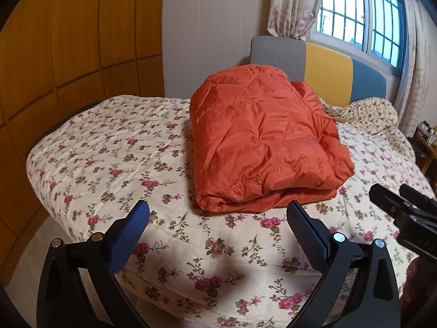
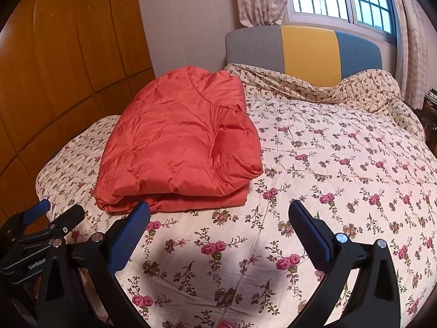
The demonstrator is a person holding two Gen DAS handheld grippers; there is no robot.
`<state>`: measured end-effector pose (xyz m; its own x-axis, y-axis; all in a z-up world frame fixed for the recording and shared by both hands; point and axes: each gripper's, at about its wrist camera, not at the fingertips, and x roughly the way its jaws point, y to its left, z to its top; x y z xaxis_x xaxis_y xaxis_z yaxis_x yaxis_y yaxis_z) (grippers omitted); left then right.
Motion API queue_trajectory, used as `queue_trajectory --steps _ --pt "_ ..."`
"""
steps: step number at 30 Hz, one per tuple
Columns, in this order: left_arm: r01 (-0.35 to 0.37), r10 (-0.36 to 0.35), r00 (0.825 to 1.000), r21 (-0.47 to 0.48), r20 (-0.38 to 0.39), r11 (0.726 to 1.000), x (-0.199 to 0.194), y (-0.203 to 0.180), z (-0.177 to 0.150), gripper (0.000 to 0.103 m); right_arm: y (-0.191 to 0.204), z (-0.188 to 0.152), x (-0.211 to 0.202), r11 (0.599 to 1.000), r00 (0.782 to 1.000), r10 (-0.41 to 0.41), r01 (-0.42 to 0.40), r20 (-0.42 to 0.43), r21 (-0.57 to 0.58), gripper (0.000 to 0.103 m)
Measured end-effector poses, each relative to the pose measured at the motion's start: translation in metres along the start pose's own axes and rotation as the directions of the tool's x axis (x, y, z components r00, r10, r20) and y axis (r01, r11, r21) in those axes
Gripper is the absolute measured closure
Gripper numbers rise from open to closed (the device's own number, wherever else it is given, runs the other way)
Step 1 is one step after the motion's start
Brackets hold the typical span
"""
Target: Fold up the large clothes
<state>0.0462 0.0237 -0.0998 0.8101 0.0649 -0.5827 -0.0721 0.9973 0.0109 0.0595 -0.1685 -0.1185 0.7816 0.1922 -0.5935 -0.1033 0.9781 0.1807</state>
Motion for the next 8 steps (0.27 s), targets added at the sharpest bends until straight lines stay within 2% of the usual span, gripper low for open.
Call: queue_trajectory --steps 8 --pt "0.000 -0.002 0.997 -0.025 -0.076 1.000 0.019 0.005 0.001 0.003 -0.020 0.004 0.015 0.998 0.999 -0.045 0.046 -0.026 0.045 0.002"
